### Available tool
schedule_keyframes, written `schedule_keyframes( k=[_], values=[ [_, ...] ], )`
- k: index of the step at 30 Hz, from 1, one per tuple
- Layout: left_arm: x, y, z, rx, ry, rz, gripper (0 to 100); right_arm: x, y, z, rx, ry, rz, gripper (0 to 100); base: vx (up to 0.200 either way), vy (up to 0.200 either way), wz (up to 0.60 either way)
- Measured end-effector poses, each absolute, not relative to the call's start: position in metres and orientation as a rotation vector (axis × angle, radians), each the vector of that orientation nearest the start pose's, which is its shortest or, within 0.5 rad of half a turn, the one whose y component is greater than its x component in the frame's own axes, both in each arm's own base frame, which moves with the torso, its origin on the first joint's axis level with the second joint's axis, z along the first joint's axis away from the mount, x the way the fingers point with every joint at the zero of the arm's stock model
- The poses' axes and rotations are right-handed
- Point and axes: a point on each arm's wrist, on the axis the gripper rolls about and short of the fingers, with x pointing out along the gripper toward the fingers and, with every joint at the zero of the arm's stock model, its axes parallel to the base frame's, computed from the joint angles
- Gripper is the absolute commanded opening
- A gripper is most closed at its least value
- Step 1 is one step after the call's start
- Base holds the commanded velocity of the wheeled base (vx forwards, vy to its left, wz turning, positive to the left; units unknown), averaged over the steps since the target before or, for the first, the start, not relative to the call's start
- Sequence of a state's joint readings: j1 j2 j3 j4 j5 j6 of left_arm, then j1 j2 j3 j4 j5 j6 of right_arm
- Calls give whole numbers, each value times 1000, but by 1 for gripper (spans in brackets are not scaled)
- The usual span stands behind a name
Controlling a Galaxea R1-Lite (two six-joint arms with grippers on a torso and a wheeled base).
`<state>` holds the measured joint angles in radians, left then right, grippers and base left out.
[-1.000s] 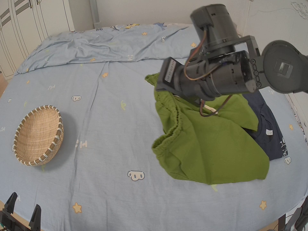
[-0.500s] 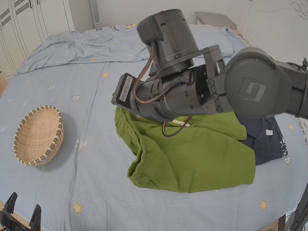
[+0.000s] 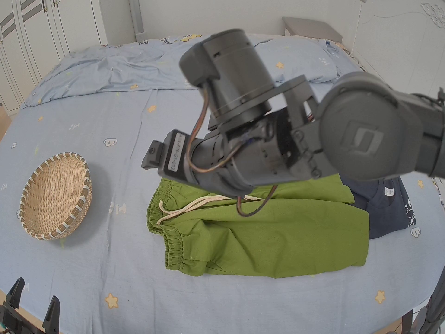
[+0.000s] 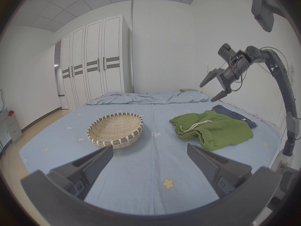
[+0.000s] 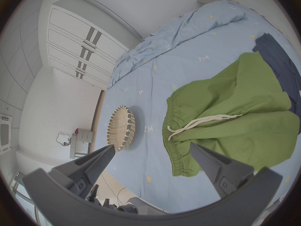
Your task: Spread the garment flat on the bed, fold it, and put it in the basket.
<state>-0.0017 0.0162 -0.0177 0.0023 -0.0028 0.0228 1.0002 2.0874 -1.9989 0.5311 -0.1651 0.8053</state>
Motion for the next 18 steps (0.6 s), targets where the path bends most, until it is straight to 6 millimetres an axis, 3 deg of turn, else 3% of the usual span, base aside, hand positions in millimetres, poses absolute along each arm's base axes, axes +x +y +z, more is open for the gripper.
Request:
schedule_keyframes(
  k=[5, 9, 13, 18],
  values=[
    [-23, 0, 81, 51, -4, -4, 100, 224, 312, 283, 428, 807, 545, 100, 0, 0, 0],
    [-24, 0, 87, 37, -50, -5, 100, 225, 275, 290, 465, 823, 545, 100, 0, 0, 0],
    [-30, 0, 112, -24, -121, -24, 100, 225, 241, 293, 515, 805, 551, 100, 0, 0, 0],
    [-31, -1, 143, -27, -120, -113, 100, 218, 204, 282, 558, 782, 536, 100, 0, 0, 0]
  ],
)
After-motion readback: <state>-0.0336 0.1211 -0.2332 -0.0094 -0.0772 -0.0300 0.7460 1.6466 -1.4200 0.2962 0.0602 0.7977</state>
